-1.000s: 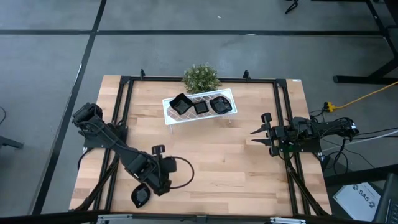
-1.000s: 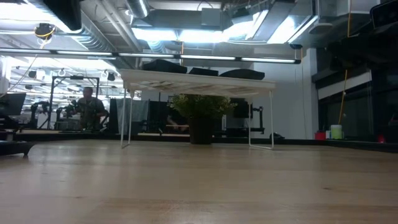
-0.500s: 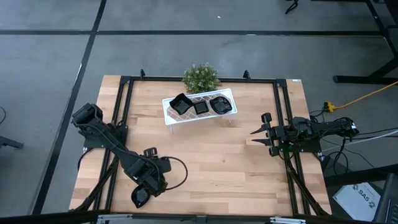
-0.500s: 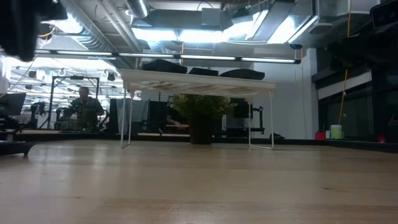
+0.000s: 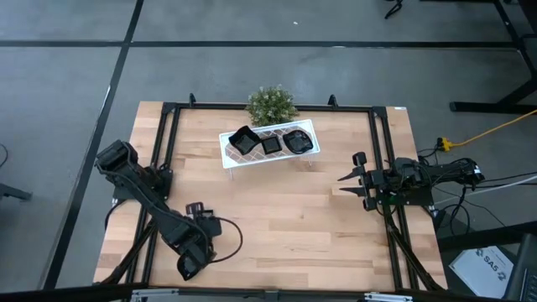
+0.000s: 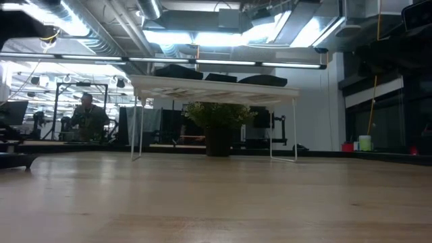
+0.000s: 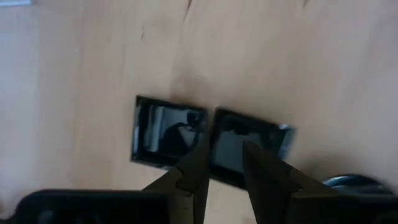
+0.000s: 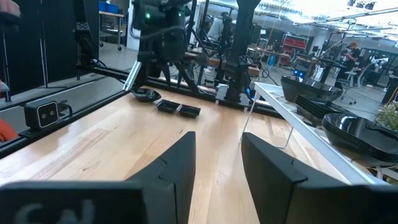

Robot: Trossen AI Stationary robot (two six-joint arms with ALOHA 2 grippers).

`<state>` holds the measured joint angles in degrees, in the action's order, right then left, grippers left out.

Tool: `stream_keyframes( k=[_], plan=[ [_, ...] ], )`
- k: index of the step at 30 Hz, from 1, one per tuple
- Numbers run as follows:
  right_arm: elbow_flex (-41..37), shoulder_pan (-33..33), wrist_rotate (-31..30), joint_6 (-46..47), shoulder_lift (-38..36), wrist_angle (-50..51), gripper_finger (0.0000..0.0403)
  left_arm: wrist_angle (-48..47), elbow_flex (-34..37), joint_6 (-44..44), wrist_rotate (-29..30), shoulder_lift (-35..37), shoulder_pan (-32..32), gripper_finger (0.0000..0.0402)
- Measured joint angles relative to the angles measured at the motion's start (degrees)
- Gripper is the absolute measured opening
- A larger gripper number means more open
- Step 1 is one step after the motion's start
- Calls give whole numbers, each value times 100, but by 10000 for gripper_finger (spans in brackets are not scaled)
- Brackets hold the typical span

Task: Pick & Place Mini shaped plates
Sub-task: Stack the square plate on top of the square plate on the shelf

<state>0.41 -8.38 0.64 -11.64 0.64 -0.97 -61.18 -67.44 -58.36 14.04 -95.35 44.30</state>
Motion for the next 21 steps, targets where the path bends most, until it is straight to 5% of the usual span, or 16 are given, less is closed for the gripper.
stream_keyframes(
  k=[9, 21],
  plan=[
    [1, 1, 0, 0, 0, -1, 129, 260, 810, -1313, 76, -3, -160, 85],
    [1, 1, 0, 0, 0, 1, 129, 270, 815, 118, 252, 13, -841, 80]
  ],
)
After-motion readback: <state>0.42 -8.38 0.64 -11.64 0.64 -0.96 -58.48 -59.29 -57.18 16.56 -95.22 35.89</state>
